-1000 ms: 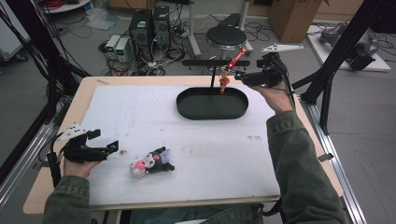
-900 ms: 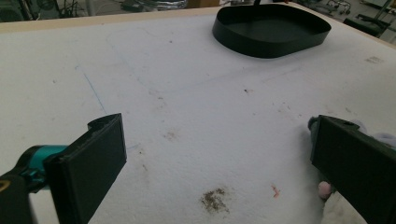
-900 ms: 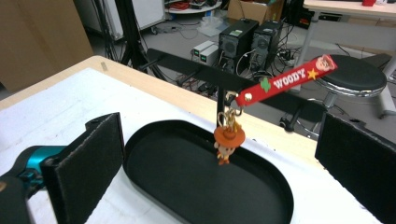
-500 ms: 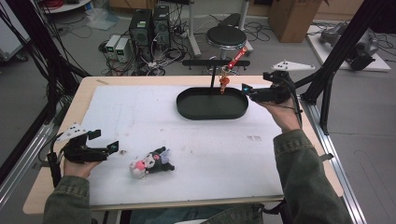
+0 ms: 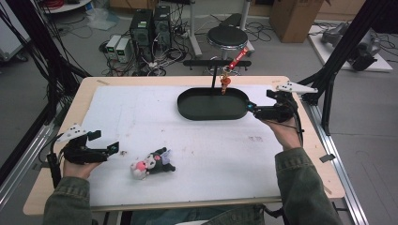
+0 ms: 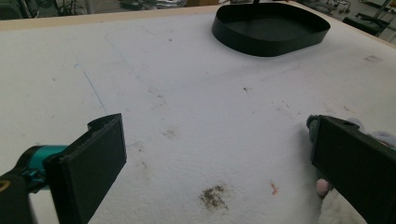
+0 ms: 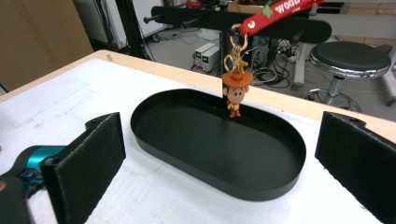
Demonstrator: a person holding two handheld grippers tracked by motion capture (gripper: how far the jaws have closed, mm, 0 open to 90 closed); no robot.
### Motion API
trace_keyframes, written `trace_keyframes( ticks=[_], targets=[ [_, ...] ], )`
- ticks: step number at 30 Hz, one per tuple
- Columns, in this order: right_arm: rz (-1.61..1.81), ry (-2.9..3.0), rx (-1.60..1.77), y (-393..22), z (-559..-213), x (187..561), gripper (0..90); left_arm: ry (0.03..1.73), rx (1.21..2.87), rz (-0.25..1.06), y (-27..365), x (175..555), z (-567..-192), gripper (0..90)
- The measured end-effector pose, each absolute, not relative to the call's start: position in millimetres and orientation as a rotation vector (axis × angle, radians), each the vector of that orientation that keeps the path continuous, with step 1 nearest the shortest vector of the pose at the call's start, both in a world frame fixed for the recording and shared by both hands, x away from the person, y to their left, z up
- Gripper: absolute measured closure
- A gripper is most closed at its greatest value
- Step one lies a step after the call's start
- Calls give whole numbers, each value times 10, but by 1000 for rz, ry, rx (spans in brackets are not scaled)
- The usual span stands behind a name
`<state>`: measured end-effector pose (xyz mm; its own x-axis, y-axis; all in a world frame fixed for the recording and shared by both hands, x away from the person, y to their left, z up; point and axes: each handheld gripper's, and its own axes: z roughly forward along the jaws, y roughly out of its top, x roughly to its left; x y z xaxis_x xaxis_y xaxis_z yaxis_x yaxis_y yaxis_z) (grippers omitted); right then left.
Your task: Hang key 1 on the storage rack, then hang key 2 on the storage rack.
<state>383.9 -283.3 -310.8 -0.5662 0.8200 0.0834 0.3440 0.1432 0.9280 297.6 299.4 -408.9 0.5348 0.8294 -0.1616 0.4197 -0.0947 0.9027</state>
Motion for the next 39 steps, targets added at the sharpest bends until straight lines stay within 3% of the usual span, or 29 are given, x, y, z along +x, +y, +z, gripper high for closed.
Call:
trace_keyframes(
  ticks=[21, 39],
  targets=[
    [1460, 1904, 1216, -2999, -3632, 3521, 6, 1056, 1749, 477, 2954, 2981, -4073, 39],
    [1493, 1878, 1242, -3255, -3995, 3239, 5, 961, 1939, 414, 2367, 3096, -3891, 39]
  ],
)
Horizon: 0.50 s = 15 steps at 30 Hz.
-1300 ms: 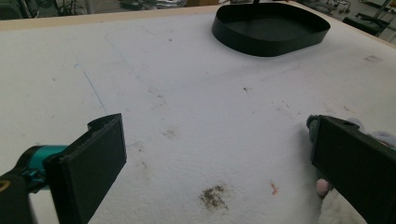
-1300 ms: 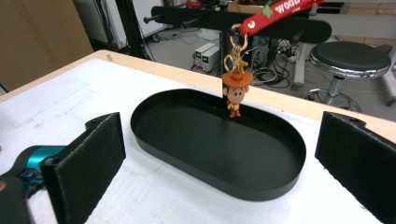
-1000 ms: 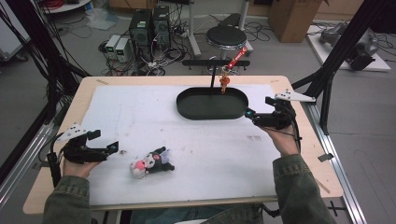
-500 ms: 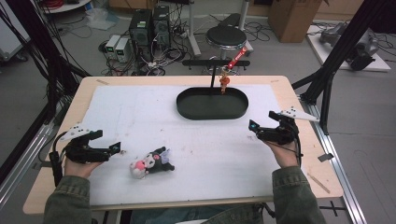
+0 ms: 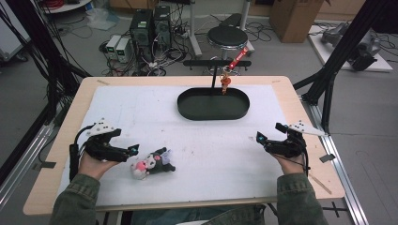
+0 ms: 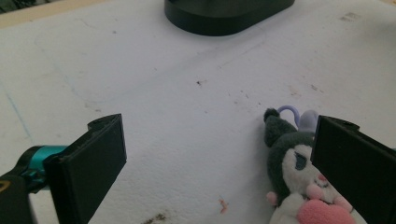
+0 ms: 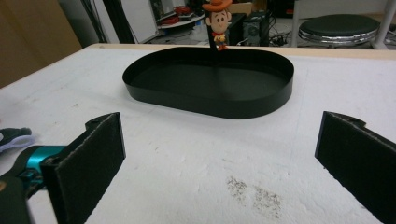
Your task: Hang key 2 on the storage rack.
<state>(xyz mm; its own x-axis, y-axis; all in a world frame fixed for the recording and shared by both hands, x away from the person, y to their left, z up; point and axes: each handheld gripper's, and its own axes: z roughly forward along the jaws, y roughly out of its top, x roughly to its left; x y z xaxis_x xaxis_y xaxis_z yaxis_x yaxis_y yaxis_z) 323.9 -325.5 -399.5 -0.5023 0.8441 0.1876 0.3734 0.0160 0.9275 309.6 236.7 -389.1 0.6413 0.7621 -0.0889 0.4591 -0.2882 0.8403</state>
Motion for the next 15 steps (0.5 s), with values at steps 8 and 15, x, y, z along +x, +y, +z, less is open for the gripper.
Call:
trace_keyframes(
  ticks=[8, 15],
  targets=[
    [1448, 1910, 1249, -3262, -4066, 3254, 6, 942, 2029, 329, 2205, 3160, -3933, 38],
    [1410, 1950, 1227, -3216, -4116, 3262, 5, 901, 2116, 244, 2002, 3219, -3965, 39]
  ],
)
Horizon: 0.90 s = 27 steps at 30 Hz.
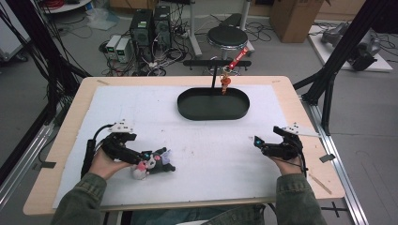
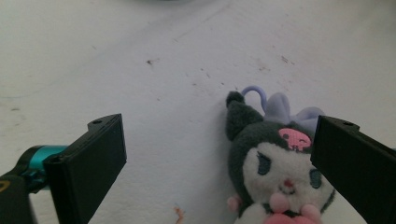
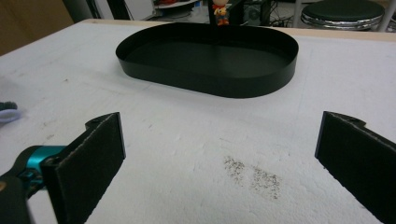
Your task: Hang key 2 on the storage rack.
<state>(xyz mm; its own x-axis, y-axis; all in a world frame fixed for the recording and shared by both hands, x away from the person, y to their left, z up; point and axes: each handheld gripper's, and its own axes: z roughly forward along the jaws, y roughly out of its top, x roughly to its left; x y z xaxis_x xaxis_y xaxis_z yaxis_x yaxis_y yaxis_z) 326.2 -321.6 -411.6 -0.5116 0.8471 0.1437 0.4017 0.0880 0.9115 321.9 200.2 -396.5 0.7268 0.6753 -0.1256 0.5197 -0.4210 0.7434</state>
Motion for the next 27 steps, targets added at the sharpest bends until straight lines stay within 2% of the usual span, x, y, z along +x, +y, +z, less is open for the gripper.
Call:
trace_keyframes(
  ticks=[8, 14, 15, 18, 20, 22, 27],
  targets=[
    [1384, 1991, 1203, -3192, -4144, 3248, 6, 831, 2251, 147, 1784, 3216, -4018, 39],
    [1391, 2009, 1189, -3185, -4145, 3248, 6, 777, 2389, 24, 1668, 3215, -4154, 46],
    [1391, 2012, 1191, -3183, -4145, 3246, 6, 771, 2415, 16, 1656, 3213, -4173, 82],
    [1393, 2010, 1187, -3185, -4144, 3248, 6, 760, 2464, 20, 1626, 3202, -4217, 112],
    [1391, 2012, 1187, -3191, -4142, 3247, 5, 768, 2481, -22, 1622, 3194, -4224, 186],
    [1390, 2013, 1187, -3193, -4143, 3246, 6, 770, 2492, 19, 1613, 3177, -4222, 295],
    [1389, 2015, 1189, -3189, -4147, 3253, 6, 745, 2491, 62, 1625, 3157, -4204, 390]
  ],
)
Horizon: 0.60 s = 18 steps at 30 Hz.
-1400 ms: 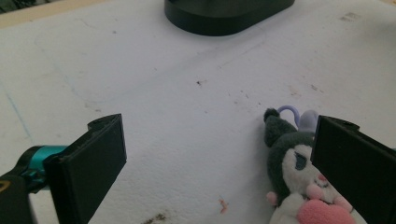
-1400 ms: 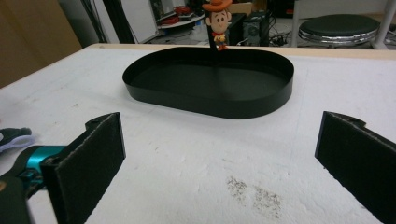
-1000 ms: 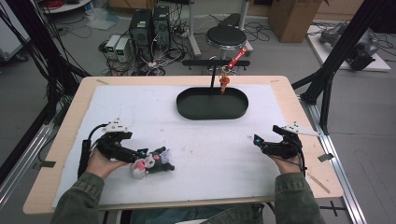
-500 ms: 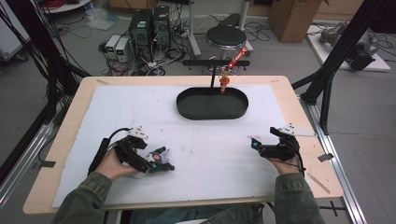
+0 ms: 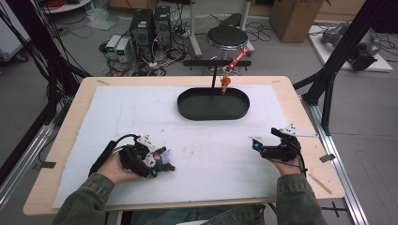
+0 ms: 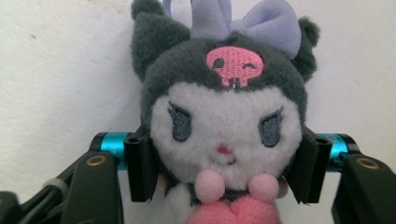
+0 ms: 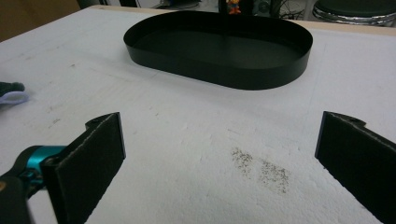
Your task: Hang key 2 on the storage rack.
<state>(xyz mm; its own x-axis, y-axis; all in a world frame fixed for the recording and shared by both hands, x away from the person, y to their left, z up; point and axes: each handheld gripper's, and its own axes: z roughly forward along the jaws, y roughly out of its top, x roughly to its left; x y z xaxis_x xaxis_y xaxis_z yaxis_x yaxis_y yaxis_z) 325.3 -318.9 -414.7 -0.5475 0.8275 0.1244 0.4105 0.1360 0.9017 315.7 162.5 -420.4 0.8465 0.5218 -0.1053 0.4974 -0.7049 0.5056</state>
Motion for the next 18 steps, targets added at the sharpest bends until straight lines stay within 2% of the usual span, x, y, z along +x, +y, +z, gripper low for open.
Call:
trace_keyframes(
  ticks=[3, 10, 18],
  targets=[
    [1388, 2016, 1192, -3190, -4147, 3253, 6, 731, 2497, 125, 1635, 3151, -4195, 405],
    [1379, 2021, 1194, -3198, -4148, 3253, 6, 751, 2459, 109, 1683, 3166, -4188, 419],
    [1410, 1996, 1200, -3221, -4113, 3232, 6, 808, 2296, 107, 1907, 3195, -4014, 427]
  ],
)
